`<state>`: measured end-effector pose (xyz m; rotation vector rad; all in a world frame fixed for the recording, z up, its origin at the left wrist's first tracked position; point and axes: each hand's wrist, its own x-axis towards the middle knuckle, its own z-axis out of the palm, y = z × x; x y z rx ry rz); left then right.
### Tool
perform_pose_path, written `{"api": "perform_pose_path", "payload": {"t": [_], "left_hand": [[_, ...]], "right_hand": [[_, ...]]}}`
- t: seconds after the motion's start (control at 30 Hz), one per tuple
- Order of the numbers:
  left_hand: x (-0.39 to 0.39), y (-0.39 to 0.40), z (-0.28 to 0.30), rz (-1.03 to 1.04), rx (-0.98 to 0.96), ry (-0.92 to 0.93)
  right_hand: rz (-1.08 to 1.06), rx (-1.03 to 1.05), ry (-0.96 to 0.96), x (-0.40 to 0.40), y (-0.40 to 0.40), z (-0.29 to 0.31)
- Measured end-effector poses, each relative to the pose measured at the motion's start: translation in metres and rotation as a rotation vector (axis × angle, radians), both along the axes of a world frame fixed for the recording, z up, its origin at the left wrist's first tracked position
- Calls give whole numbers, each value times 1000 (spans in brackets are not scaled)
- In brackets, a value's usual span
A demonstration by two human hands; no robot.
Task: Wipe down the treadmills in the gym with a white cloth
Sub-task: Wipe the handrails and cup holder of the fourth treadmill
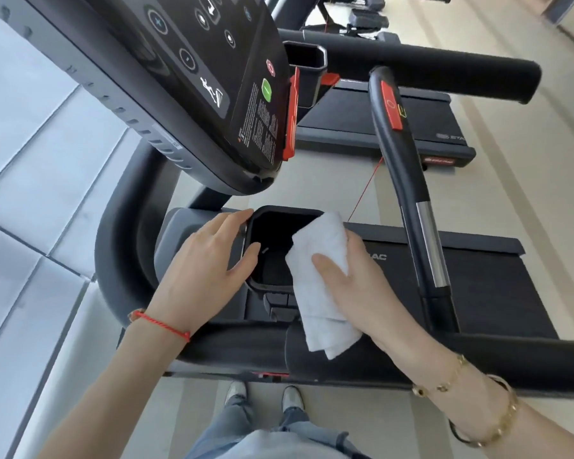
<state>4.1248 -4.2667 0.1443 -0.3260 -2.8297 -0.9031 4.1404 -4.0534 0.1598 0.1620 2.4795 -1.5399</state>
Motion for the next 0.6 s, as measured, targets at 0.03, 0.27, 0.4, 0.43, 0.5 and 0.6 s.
{"api": "perform_pose_path", "payload": {"t": [0.03,0.27,0.4,0.43,0.5,0.6], "left_hand": [[-3,-4,0,-30,-4,5],[-26,-20,6,-234,-35,4],[-33,-24,7,-302,-8,-1],[-33,-25,7,-308,1,5],[-33,-27,5,-311,14,17],[-32,-28,0,-317,48,-12]], "right_hand": [[-2,9,20,6,1,2],[262,113,210,41,15,18],[611,517,246,33,-2,17],[646,587,260,28,-13,16],[654,693,304,18,-36,10],[563,784,284,11,-62,9]]}}
